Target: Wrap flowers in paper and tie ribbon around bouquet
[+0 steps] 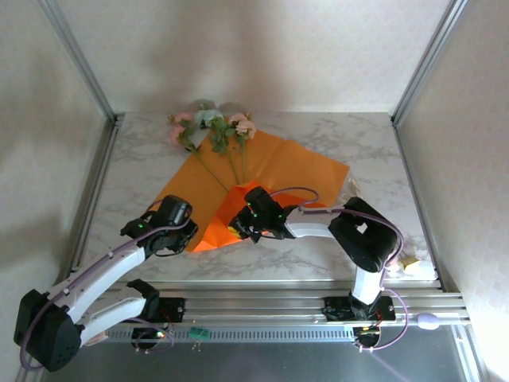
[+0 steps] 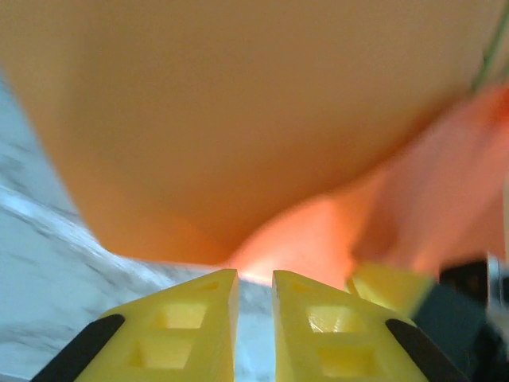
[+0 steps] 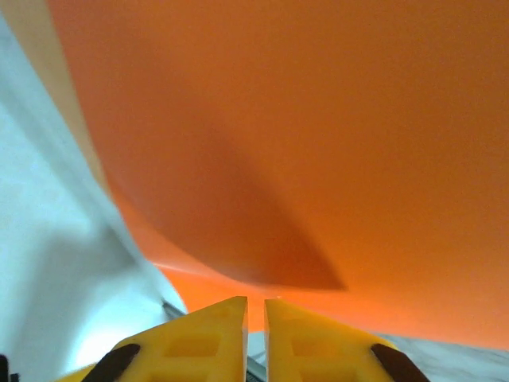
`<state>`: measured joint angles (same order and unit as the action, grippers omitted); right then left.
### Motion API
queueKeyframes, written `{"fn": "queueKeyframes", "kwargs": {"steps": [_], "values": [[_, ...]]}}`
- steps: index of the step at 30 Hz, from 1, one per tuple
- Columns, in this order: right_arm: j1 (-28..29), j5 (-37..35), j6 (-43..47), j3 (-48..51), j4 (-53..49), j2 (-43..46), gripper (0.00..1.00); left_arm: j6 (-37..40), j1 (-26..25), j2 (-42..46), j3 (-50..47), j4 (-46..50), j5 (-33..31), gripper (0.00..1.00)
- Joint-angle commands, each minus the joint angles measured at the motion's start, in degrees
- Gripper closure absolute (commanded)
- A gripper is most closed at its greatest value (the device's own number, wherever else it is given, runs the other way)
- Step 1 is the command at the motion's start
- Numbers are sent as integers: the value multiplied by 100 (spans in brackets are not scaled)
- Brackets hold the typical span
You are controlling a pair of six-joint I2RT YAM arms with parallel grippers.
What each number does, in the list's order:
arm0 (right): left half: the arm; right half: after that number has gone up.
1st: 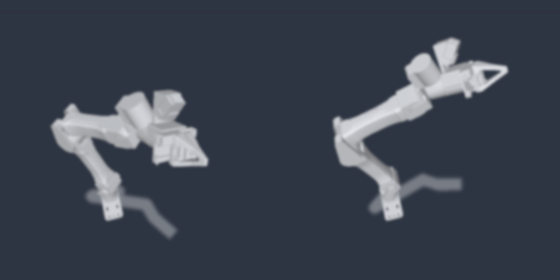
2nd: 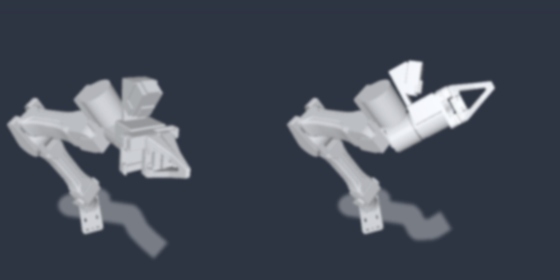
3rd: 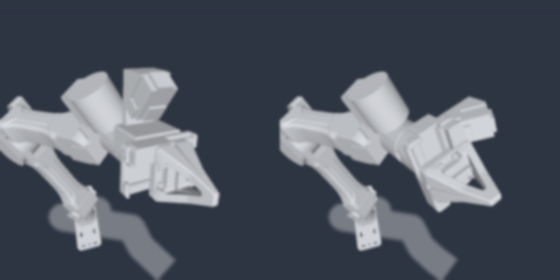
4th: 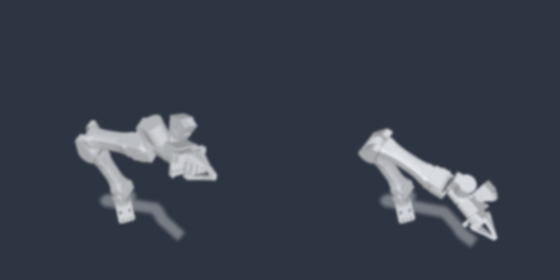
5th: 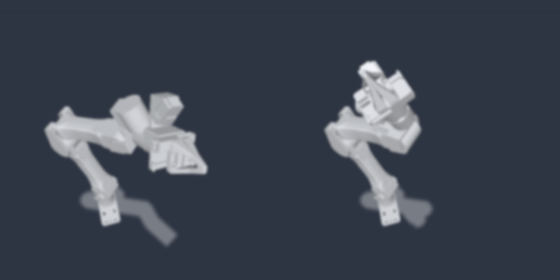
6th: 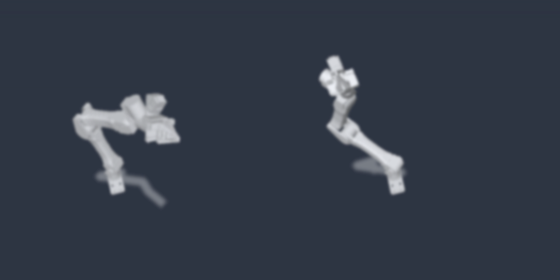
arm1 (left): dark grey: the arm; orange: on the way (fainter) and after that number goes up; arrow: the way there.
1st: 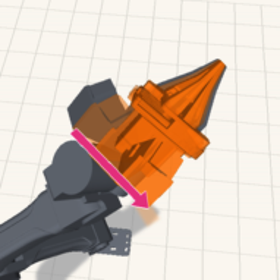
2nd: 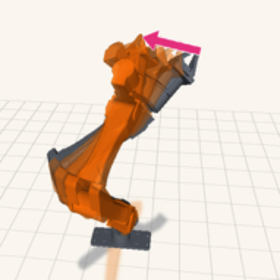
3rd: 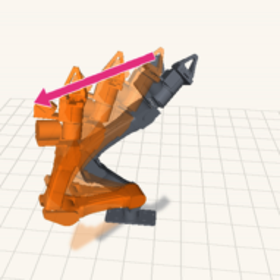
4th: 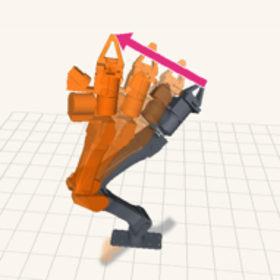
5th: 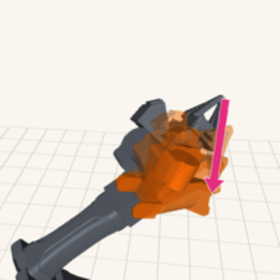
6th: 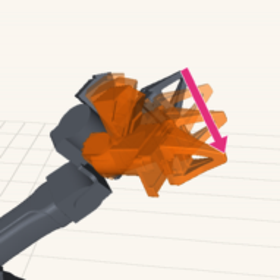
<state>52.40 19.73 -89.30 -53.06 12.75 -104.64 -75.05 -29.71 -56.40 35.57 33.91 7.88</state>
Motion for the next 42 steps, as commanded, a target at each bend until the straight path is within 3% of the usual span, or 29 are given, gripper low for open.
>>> {"fn": "queueKeyframes", "kwargs": {"steps": [1, 4, 8, 15, 21, 26, 34, 42], "values": [[60, 125, -261, 92, 497, -248, 88, -65, -803, -478, 80, -853, 899, 86], [17, 75, -383, 361, 934, -454, 89, -187, -1277, -876, 231, -1174, 905, 85], [-11, 34, -507, 555, 1358, -717, 90, -590, -1220, -1187, -207, -2411, 941, 86], [-7, -125, -640, 875, 1322, -674, 93, -906, -1134, -1631, -446, -2997, 760, 88], [-8, -170, -563, 982, 1187, -329, 92, -830, -934, -1460, -767, -2256, 296, 91], [14, -350, 144, 488, 54, 330, 89, -718, -650, -1128, -626, -2018, 87, 91], [2, -720, 571, 55, -873, 686, 90, -779, -667, -1702, -380, -2537, 543, 92], [-236, -792, 712, 390, -618, 416, 92, -693, -860, -2611, 68, -3001, 882, 94]]}}
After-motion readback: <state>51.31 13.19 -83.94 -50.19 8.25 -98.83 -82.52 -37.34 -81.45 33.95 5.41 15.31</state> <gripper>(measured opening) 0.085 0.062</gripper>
